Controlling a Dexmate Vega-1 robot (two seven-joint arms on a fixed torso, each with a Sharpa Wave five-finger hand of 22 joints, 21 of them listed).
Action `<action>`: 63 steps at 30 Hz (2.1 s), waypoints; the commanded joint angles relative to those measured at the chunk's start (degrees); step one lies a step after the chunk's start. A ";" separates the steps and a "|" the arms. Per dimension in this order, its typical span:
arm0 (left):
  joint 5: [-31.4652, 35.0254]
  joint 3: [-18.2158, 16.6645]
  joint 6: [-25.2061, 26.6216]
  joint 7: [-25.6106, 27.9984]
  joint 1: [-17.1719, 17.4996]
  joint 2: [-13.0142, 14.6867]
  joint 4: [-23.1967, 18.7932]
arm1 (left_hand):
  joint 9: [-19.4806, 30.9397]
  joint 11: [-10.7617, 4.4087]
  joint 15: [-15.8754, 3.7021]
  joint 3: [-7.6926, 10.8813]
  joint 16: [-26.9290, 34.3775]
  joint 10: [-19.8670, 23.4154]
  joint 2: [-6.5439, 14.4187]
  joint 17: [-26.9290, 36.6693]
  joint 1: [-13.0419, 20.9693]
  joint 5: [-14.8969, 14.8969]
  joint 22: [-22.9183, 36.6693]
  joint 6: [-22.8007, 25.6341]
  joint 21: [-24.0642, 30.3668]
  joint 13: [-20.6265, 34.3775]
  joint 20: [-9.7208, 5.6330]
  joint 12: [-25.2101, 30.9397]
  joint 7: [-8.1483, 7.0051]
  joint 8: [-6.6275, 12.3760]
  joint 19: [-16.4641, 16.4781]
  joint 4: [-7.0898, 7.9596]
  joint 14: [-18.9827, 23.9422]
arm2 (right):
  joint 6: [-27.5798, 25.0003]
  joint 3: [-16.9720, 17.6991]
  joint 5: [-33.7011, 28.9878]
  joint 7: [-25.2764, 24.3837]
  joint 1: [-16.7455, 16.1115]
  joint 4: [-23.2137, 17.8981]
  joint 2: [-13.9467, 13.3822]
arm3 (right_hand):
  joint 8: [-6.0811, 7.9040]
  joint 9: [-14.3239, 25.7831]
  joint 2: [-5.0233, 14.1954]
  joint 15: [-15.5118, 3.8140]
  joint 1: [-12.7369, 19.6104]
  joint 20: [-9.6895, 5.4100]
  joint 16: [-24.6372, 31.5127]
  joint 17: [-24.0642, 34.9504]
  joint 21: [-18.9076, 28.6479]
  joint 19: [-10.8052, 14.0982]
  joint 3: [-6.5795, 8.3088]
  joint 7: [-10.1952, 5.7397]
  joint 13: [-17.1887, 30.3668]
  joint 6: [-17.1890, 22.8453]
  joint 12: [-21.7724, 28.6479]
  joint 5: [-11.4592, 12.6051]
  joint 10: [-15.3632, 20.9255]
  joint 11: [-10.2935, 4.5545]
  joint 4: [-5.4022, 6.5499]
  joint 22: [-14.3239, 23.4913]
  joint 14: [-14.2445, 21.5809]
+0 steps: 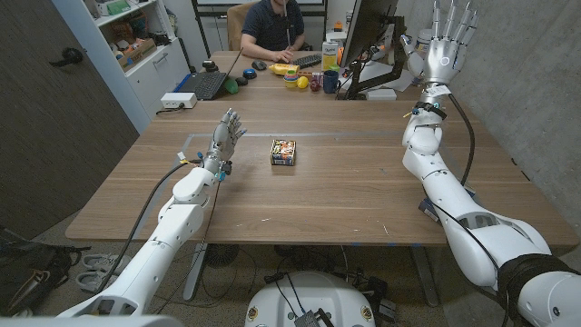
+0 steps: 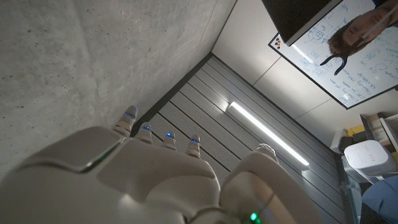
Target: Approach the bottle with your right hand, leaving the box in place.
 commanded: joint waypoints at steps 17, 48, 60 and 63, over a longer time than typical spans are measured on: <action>0.43 -0.49 0.76 1.31 1.70 0.41 -2.59 | 0.25 -0.12 -0.09 -0.33 0.25 -0.37 1.18 0.21 0.06 0.36 0.20 -3.23 -0.39 0.25 -0.01 0.40 -0.26 0.19 0.34 -0.06 -0.55 | -21.21 -6.54 10.05 21.94 5.35 3.58 -1.53 | 3.00 -0.41 1.20 1.01 5.56 0.70 2.78 -0.88 -1.08 -3.99 -0.36 -0.17 -0.89 7.58 3.12 1.05 -1.17 0.95 -3.12 0.63 -1.41; 0.84 -0.62 0.95 2.36 2.83 0.27 -4.33 | 0.24 -0.18 0.06 -0.70 0.20 -0.41 1.23 0.21 0.09 0.47 0.22 -3.23 -0.91 0.25 0.01 0.38 -0.25 0.20 0.52 -0.05 -0.57 | -24.35 -10.44 14.88 54.42 7.64 1.29 -6.68 | 0.70 -0.89 2.72 0.43 20.05 0.66 1.13 -1.65 1.19 33.70 0.22 -0.19 -1.42 23.73 1.60 3.64 15.81 -0.48 -10.96 0.18 24.17; 0.91 -0.74 1.12 2.75 3.40 0.27 -4.99 | 0.24 0.07 0.12 -0.82 0.20 -0.46 1.26 0.22 0.07 0.50 0.23 -3.26 -1.10 0.25 0.09 0.37 -0.25 0.20 0.50 -0.02 -0.57 | -24.53 -11.32 15.48 59.13 8.43 1.38 -7.52 | 1.31 -0.47 3.53 -2.70 24.94 0.24 0.56 -1.63 4.63 46.94 1.28 -0.21 -1.24 25.88 2.39 2.34 22.24 -0.32 -12.23 0.86 30.15; 0.86 -0.81 1.20 2.90 3.63 0.25 -5.22 | 0.24 0.01 0.13 -0.84 0.20 -0.48 1.28 0.22 0.07 0.51 0.23 -3.21 -1.13 0.25 0.07 0.36 -0.27 0.22 0.50 -0.02 -0.57 | -24.16 -11.46 15.52 59.76 8.24 0.93 -7.99 | 1.47 -0.37 3.85 -4.50 26.28 -1.69 0.64 -1.65 5.52 48.68 1.81 -0.22 -1.12 26.73 2.60 1.77 24.02 0.09 -12.46 1.24 31.94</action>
